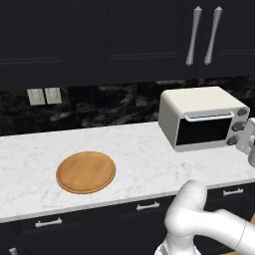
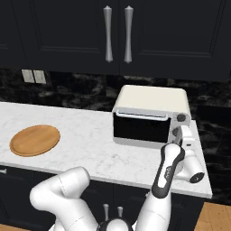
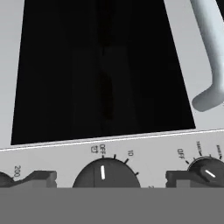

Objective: Pick up the kebab skewer and baguette bread, and place them inside the toaster oven. Close the toaster oven door and start by setting the timer.

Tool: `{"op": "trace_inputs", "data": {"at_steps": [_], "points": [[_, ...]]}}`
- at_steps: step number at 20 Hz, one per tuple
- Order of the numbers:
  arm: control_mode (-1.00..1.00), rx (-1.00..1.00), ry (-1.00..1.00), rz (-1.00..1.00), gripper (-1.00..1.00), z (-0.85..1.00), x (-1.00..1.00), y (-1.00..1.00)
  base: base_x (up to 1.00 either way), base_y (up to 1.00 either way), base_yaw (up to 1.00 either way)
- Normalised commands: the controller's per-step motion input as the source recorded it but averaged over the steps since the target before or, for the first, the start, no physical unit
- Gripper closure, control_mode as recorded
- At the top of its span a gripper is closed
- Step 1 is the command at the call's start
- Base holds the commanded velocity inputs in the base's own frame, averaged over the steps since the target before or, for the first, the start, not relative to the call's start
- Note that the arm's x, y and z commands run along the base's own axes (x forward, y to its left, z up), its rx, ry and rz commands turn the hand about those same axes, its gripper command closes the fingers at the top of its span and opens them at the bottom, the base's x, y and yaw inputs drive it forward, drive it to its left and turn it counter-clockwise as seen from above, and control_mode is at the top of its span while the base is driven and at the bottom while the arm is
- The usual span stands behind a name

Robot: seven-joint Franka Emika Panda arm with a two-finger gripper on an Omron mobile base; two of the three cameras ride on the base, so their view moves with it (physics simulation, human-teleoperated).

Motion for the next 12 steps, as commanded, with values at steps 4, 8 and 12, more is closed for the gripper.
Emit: {"op": "trace_inputs", "data": {"at_steps": [4, 8, 12], "points": [[-1.0, -0.01, 0.0, 0.0, -1.0, -0.08, 0.3, -0.09, 0.0, 0.0, 0.0], [-1.0, -0.01, 0.0, 0.0, -1.0, -0.07, 0.16, -0.25, 0.0, 0.0, 0.0], [-1.0, -0.01, 0.0, 0.0, -1.0, -0.1, 0.11, -0.24, 0.0, 0.0, 0.0]]}}
